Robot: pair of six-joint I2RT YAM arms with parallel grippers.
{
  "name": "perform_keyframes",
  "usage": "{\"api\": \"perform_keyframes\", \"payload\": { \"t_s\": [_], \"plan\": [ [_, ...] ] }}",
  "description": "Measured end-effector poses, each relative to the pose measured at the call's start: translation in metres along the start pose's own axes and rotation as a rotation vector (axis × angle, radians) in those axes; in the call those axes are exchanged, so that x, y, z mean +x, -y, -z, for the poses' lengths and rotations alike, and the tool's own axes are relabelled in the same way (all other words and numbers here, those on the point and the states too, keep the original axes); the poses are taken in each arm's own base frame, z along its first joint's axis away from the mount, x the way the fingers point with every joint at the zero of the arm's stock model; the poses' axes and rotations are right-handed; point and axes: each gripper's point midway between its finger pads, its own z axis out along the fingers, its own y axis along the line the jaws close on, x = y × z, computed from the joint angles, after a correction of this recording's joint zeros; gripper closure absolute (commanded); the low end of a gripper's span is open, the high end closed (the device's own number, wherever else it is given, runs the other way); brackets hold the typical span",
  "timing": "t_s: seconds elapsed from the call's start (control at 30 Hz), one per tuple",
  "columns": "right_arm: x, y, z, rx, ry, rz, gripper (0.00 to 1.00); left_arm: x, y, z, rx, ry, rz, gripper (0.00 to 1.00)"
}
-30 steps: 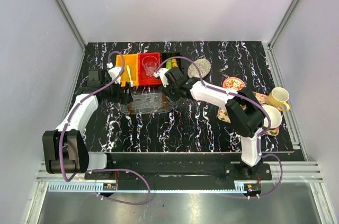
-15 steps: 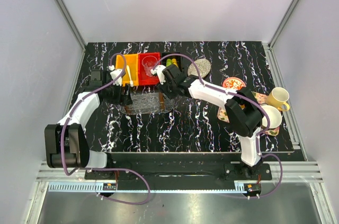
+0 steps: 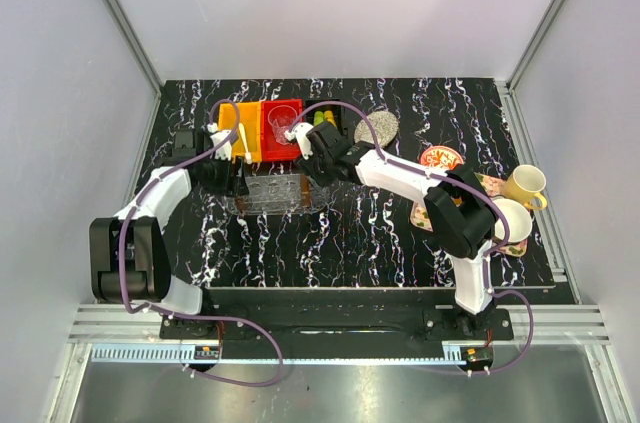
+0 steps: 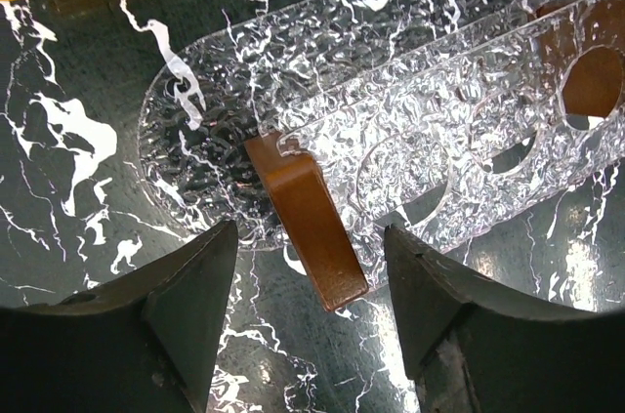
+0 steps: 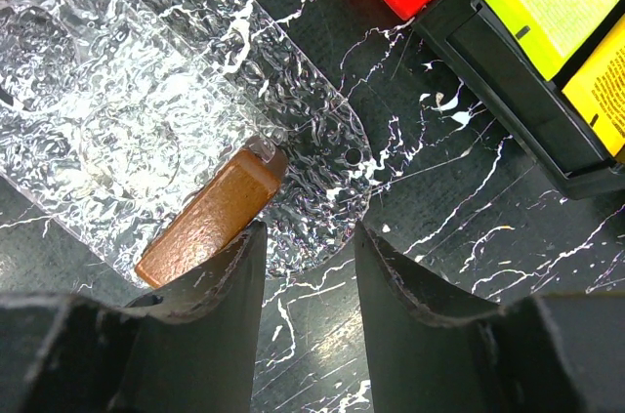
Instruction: Prepare toiletry sets of a toothbrush and toothpaste on the tray
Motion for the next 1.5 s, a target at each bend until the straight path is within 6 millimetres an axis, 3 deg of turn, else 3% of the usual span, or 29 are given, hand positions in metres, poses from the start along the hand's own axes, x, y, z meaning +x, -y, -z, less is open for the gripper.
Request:
{"api": "perform_keyframes", "payload": {
  "t_s": [0.27, 0.67, 0.93, 1.5],
  "plan": [
    [0.0, 0.0, 0.0, 0.002, 0.0, 0.0, 0.53, -0.008, -0.004, -0.003, -0.012, 0.011, 0.002, 0.4],
    [0.0, 0.0, 0.0, 0.002, 0.0, 0.0, 0.53, -0.012, -0.007, -0.001, -0.034, 0.018, -0.001, 0.36],
    [0.0, 0.0, 0.0, 0.002, 0.0, 0.0, 0.53, -0.023, -0.007, 0.002, -0.043, 0.04, -0.003, 0.45],
    [0.0, 0.0, 0.0, 0.002, 0.001, 0.002, 0.54, -0.021, -0.01, -0.004, -0.043, 0.022, 0.004, 0.55]
  ]
}}
